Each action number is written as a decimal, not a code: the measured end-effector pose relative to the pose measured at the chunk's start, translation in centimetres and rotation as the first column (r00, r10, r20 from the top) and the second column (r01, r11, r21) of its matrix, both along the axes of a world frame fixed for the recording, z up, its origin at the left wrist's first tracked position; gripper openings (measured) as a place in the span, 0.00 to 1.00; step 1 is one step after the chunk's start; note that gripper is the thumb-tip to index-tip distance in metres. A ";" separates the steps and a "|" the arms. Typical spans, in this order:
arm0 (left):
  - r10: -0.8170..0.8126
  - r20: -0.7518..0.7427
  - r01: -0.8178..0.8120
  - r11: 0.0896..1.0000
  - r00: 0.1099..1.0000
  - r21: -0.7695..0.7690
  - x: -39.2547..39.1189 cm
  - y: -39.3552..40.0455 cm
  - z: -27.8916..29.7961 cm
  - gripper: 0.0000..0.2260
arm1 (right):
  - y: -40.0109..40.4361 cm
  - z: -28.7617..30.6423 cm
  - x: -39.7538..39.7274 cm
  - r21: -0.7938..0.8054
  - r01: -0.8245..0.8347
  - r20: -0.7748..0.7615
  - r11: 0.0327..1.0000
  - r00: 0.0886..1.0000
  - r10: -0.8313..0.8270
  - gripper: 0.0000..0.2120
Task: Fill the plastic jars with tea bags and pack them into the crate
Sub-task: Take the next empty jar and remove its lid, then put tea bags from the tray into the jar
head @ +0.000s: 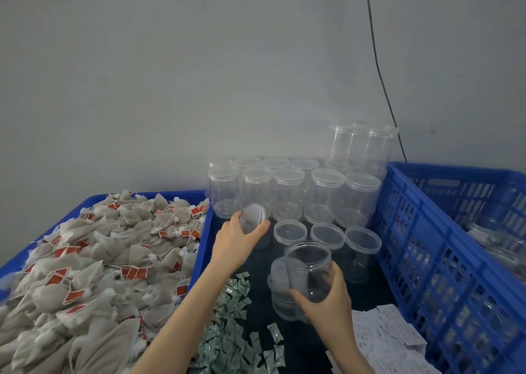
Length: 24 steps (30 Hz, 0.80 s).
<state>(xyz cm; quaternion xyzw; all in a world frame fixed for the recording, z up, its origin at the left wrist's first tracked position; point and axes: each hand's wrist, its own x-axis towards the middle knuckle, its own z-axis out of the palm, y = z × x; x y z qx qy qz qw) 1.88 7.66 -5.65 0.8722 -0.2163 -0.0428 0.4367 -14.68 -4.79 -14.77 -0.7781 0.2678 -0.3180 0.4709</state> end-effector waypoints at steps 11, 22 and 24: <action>-0.110 0.043 0.059 0.776 0.993 0.628 3.8 -3.8 -5.6 0.29 | -0.1 -1.1 -0.8 0.083 -0.079 0.106 0.993 0.992 0.070 0.46; -0.177 -0.156 0.235 0.777 0.972 0.584 3.9 -5.2 -8.8 0.29 | 1.4 -0.4 -1.4 0.093 -0.147 0.147 0.985 0.980 0.132 0.47; -0.238 -0.180 0.298 0.734 0.955 0.610 4.0 -5.0 -9.2 0.21 | 1.6 -0.2 -1.2 0.088 -0.156 0.137 0.984 0.980 0.143 0.47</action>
